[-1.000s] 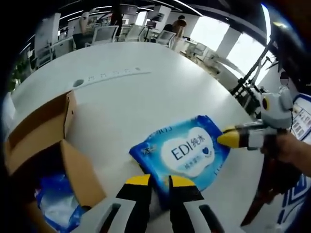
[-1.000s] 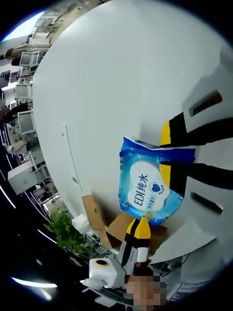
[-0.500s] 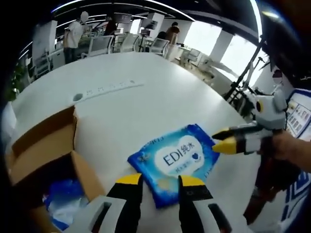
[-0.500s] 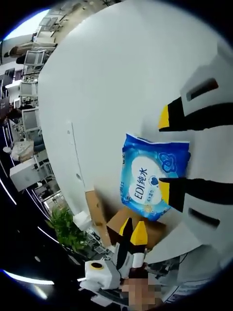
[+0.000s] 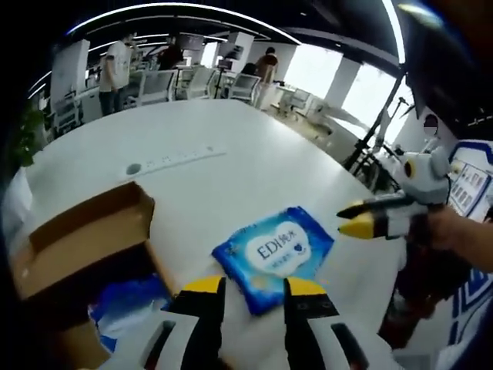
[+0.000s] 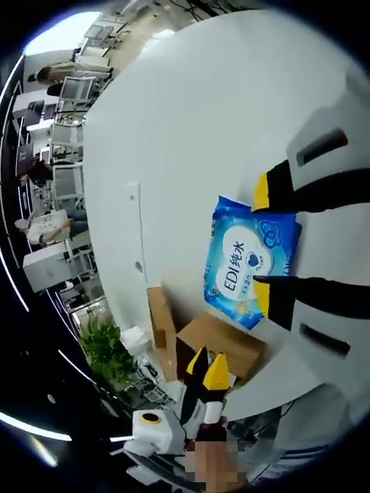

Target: Operate the shoe box by opening the lid, removing the specified soft item, and placing it in the target area until the item is outside and the box remains undamaged.

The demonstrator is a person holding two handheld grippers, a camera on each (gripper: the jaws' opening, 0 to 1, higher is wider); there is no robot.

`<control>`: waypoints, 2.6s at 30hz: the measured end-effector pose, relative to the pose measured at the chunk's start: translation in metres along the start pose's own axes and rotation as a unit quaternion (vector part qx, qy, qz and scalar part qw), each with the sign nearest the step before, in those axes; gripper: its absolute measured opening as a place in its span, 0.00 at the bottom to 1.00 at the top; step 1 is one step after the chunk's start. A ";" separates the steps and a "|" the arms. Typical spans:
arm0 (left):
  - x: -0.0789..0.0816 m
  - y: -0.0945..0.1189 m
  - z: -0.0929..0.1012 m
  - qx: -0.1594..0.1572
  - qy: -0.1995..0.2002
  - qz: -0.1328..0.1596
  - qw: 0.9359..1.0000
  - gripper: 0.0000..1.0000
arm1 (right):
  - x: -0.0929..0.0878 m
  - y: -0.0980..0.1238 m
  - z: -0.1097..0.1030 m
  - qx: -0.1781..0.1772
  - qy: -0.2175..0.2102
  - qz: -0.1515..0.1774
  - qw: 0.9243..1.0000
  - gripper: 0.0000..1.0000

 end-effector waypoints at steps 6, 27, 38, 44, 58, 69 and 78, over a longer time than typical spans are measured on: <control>-0.006 0.024 -0.008 -0.004 -0.002 0.007 1.000 0.30 | 0.011 0.002 -0.024 0.003 0.006 0.009 1.000 0.36; -0.043 0.094 -0.085 0.020 0.024 0.028 0.999 0.31 | 0.036 -0.023 -0.135 0.043 0.058 0.009 0.997 0.33; -0.047 0.093 -0.090 -0.017 0.018 0.030 0.999 0.31 | 0.052 -0.045 -0.172 0.059 0.099 -0.002 0.993 0.25; -0.050 0.088 -0.090 -0.043 0.011 0.030 0.999 0.31 | 0.054 -0.058 -0.188 0.063 0.112 -0.010 0.992 0.26; -0.061 0.071 -0.110 -0.074 -0.001 0.012 0.997 0.31 | 0.052 -0.090 -0.206 0.066 0.132 -0.035 0.988 0.25; -0.062 0.064 -0.111 -0.098 -0.020 0.000 0.995 0.30 | 0.060 -0.114 -0.210 0.065 0.157 -0.053 0.984 0.24; -0.061 0.057 -0.113 -0.103 -0.027 -0.005 0.994 0.30 | 0.063 -0.128 -0.209 0.066 0.164 -0.063 0.982 0.23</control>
Point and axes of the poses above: the point that each gripper's makers call its tool centre point, and the gripper's own axes: y roughly backward along the fingers, z roughly to its right, x roughly out of its top, the point moved 1 cm from there along y, roughly backward along the fingers, and after that the axes turned 9 degrees about -z, right-handed, at the moved point
